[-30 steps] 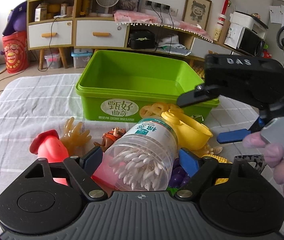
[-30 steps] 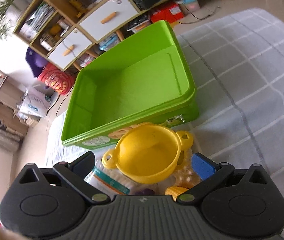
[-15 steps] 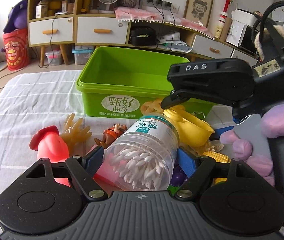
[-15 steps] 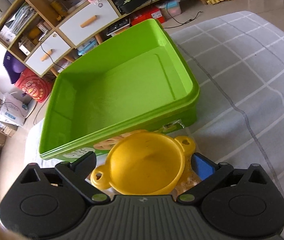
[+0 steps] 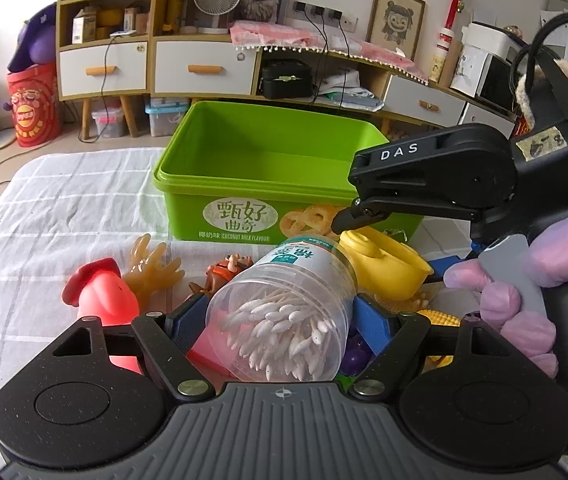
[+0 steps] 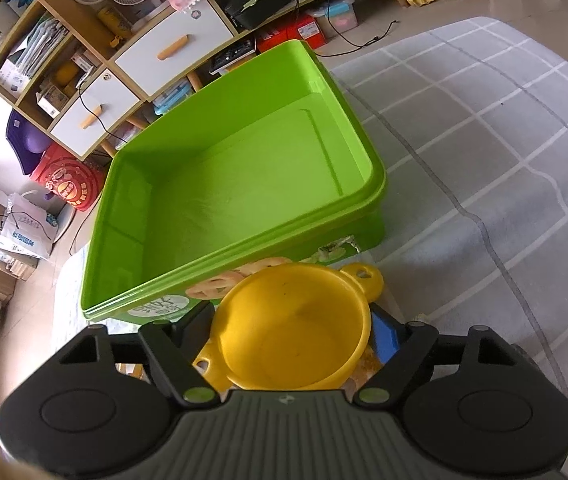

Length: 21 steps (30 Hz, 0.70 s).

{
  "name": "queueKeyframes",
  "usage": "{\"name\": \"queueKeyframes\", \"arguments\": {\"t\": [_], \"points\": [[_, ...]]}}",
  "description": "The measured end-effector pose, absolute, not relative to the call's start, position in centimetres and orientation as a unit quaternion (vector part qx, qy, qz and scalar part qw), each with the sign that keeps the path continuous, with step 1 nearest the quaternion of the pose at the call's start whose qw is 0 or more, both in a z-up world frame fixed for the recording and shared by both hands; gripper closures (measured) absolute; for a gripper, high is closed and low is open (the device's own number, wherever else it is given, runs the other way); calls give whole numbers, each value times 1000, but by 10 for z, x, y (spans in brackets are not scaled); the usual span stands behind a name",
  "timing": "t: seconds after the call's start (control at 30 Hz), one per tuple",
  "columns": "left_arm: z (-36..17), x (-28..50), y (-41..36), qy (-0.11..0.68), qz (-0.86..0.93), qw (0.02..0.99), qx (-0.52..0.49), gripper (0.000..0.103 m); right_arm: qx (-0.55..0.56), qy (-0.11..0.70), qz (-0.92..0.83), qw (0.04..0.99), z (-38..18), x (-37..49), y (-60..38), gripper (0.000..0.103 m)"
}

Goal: Organize rigid objects
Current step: 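Grasp the yellow colander with the right tool while the left tool grasps the cotton swab jar, then lower the colander into the green bin with the right tool while the left tool lowers the swab jar in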

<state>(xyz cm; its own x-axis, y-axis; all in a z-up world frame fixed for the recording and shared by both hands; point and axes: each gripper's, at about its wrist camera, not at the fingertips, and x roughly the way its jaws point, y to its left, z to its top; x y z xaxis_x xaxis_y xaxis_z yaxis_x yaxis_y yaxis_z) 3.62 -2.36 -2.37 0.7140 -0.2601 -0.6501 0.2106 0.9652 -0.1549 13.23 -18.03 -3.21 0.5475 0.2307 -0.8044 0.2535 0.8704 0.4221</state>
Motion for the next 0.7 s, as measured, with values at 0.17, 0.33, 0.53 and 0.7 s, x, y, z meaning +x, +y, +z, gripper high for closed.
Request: {"name": "queueKeyframes", "arguments": {"t": [0.17, 0.33, 0.53, 0.7], "points": [[-21, 36, -22, 351, -130, 926, -37, 23, 280, 478, 0, 832, -31, 130, -187, 46], [-18, 36, -20, 348, -132, 927, -43, 23, 294, 476, 3, 829, -27, 128, -196, 46], [-12, 37, -13, 346, -132, 927, -67, 23, 308, 465, 10, 830, -18, 123, -207, 46], [-6, 36, -6, 341, -132, 927, -87, 24, 324, 457, 15, 828, -10, 121, -219, 46]]}}
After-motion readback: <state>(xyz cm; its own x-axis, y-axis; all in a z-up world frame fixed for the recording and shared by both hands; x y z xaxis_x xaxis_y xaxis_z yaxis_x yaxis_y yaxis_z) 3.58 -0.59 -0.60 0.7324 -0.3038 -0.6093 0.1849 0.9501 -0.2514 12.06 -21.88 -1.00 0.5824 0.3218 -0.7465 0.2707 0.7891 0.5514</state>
